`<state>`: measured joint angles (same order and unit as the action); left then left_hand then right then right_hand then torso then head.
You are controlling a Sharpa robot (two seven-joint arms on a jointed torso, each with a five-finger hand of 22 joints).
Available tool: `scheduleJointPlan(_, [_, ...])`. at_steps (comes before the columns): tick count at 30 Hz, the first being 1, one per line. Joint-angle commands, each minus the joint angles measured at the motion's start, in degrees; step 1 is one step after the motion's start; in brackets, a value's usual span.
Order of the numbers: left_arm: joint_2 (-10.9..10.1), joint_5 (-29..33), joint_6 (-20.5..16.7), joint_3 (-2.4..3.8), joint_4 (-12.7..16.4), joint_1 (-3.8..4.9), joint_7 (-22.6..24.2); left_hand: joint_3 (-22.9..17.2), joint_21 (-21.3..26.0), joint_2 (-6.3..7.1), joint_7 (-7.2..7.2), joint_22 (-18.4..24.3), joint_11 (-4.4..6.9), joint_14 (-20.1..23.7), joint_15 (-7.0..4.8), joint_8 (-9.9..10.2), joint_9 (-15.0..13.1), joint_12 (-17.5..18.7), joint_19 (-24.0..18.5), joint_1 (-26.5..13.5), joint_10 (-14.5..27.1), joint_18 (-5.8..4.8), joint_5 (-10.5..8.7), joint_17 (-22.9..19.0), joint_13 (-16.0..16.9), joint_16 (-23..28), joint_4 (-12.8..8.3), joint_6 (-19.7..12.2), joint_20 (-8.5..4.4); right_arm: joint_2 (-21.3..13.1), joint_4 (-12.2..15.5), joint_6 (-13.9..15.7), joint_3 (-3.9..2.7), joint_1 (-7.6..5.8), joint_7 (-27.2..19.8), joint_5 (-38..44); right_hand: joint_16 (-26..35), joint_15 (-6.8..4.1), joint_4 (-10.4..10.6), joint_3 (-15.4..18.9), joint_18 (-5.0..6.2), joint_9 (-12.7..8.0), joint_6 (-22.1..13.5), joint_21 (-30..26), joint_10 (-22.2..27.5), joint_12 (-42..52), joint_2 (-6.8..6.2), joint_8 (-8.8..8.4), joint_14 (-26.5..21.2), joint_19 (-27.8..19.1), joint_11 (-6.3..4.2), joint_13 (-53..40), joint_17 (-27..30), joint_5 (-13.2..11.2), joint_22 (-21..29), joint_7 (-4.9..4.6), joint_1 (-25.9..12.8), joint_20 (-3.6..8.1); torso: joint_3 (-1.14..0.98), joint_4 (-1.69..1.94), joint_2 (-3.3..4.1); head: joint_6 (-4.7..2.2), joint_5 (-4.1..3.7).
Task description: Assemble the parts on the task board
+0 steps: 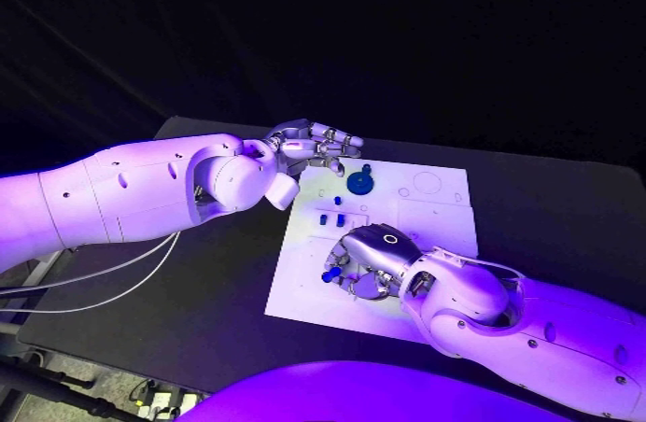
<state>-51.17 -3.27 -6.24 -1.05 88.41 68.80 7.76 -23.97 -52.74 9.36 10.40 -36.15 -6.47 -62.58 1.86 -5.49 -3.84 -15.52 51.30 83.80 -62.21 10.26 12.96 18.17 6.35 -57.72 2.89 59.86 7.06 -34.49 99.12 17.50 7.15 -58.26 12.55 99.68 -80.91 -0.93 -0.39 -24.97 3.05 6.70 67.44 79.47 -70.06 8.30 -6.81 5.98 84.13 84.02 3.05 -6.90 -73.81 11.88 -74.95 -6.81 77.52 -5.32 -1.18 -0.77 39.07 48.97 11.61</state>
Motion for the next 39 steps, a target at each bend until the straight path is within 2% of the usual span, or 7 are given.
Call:
scheduleJointPlan(1, [0.02, -0.04, 1.15, 0.03, 0.17, 0.01, 0.13, 0.13, 0.25, -0.11, -0.01, 0.05, 0.01, 0.37, 0.2, 0.32, 0.04, -0.07, -0.02, -0.69, 0.41, 0.24, -0.23, -0.08, -0.1, 0.11, -0.22, -0.42, 0.27, -0.02, 0.11, -0.89, 0.08, 0.13, 0.95, 1.52, 0.05, -0.18, 0.06, -0.15, -0.66, 0.0, -0.39, -0.41, -0.04, -0.47, 0.15, -0.2, 2.85, 1.58, 0.34, 0.03, 0.13, 0.11, -11.06, -0.33, -0.65, 0.5, 0.0, 0.0, -0.02, 0.01, 0.06])
scheduleJointPlan(6, [0.0, -0.04, 1.15, 0.03, 0.17, 0.01, 0.09, 0.15, 0.27, -0.12, 0.01, 0.06, -0.01, 0.37, 0.23, 0.31, 0.03, -0.11, -0.02, -0.75, 0.46, 0.24, -0.23, -0.08, -0.1, 0.11, -0.21, -0.46, 0.3, 0.11, -0.03, -0.87, 0.08, 0.14, 1.05, 1.64, 0.11, 0.31, 0.41, 0.12, -0.6, -0.64, -3.51, -0.83, 0.55, -1.01, -0.87, -2.1, 2.8, 1.42, 0.91, 0.19, 0.33, 0.31, -10.96, -1.13, -1.86, 0.16, -0.01, 0.0, 0.02, 0.01, 0.07])
scheduleJointPlan(14, [-0.01, -0.04, 1.17, 0.03, 0.18, 0.02, 0.06, 0.15, 0.27, -0.12, 0.01, 0.06, -0.01, 0.37, 0.23, 0.31, 0.03, -0.11, -0.02, -0.75, 0.46, 0.24, -0.23, -0.08, -0.1, 0.11, -0.21, -0.46, 0.3, 0.49, -0.38, -0.69, 0.1, 0.13, 1.64, 1.67, 0.12, 0.25, 0.67, 0.11, -0.54, -1.4, -6.94, -1.03, 0.72, -1.27, -1.46, -2.54, 2.76, 1.37, 0.74, 0.2, 0.47, -0.12, -10.95, -0.77, -2.49, 0.03, 0.0, 0.0, 0.02, 0.06, 0.0])
scheduleJointPlan(39, [-0.06, -0.04, 1.11, 0.03, 0.05, 0.02, 0.01, 0.15, 0.3, -0.16, 0.02, 0.09, -0.02, 0.38, 0.25, 0.3, 0.02, -0.16, -0.02, -0.78, 0.52, 0.24, -0.23, -0.08, -0.1, 0.11, -0.22, -0.51, 0.32, 0.63, 0.61, 0.26, 0.14, 0.14, 1.07, 0.96, 0.17, 0.07, 0.76, 0.11, -0.54, -1.52, -7.49, -1.0, 0.31, -1.11, -1.49, -2.39, 2.73, 1.41, 0.51, 0.1, 0.61, -0.13, -10.98, -0.63, -2.6, 0.12, -0.02, -0.01, 0.0, 0.24, 0.0])
